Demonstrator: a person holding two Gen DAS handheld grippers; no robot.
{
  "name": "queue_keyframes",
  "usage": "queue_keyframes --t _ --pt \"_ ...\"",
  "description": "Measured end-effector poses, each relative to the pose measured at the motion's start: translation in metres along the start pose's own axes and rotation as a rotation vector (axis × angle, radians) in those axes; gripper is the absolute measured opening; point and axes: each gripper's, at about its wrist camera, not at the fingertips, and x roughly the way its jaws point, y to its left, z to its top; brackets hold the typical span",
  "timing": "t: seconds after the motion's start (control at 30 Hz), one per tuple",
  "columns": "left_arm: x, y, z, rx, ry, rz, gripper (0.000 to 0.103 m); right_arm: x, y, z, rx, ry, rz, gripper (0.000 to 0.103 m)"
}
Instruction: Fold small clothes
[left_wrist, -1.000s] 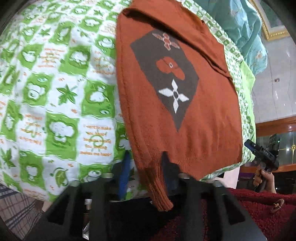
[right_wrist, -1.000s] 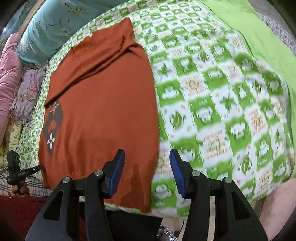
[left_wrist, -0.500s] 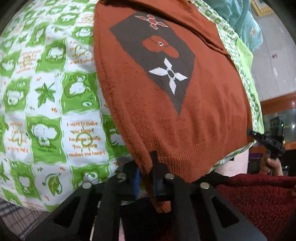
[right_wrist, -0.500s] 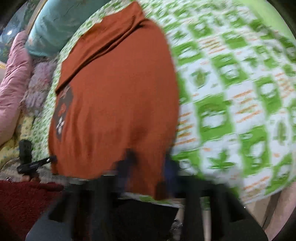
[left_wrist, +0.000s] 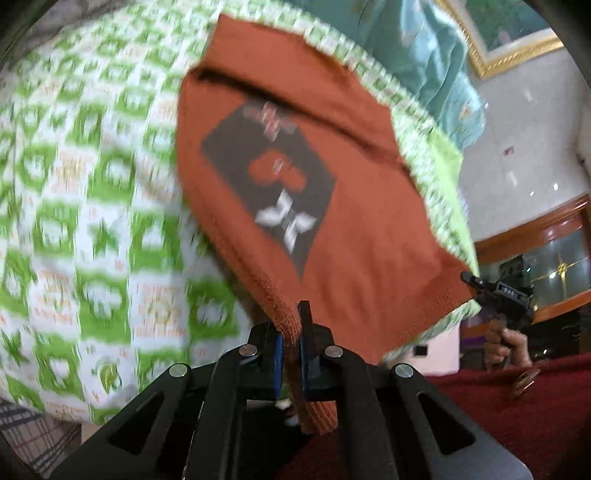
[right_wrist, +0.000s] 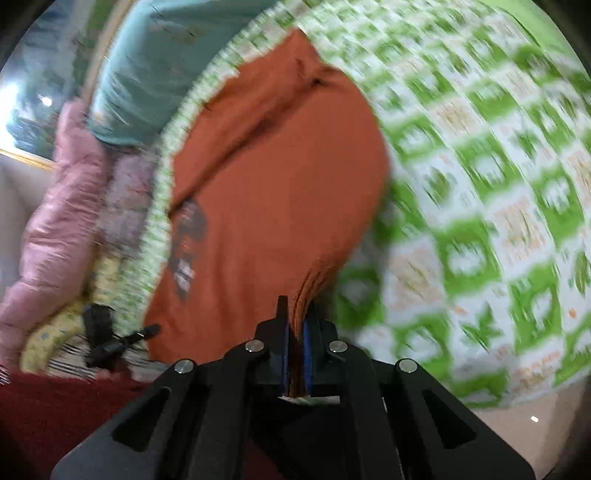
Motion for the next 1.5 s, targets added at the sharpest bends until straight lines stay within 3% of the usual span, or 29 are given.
queue_keyframes --t 0.27,0.4,0.53,0.7,0.9,1.27,1.4,1.5 --pt "-0.031 -0.014 0.082 0.019 -0.200 -0.018 0.004 -0.011 0.033 0.082 -0.078 -0.178 0.055 0.007" --pt "-0.034 -0.017 0.138 0.036 -0.299 0.006 0.004 0.003 0.045 0.141 -0.119 -0.257 0.049 0.007" --pt "-0.017 -0.011 0.190 0.021 -0.347 0.036 0.004 0.026 0.053 0.192 -0.141 -0.288 0.039 0.007" --pt "0.005 0.004 0.238 -0.024 -0.367 0.072 0.004 0.062 0.057 0.249 -0.164 -0.282 -0.007 0.007" --pt "0.029 0.026 0.265 -0.077 -0.365 0.087 0.004 0.094 0.048 0.284 -0.163 -0.240 -0.039 0.007" --pt "0.093 0.054 0.316 -0.130 -0.314 0.144 0.005 0.150 -0.001 0.317 -0.060 -0.181 -0.130 0.007" --pt "0.115 0.069 0.320 -0.146 -0.263 0.210 0.008 0.170 -0.013 0.323 -0.026 -0.140 -0.157 0.010" --pt "0.112 0.069 0.316 -0.146 -0.264 0.213 0.011 0.167 -0.013 0.325 -0.012 -0.132 -0.146 0.014"
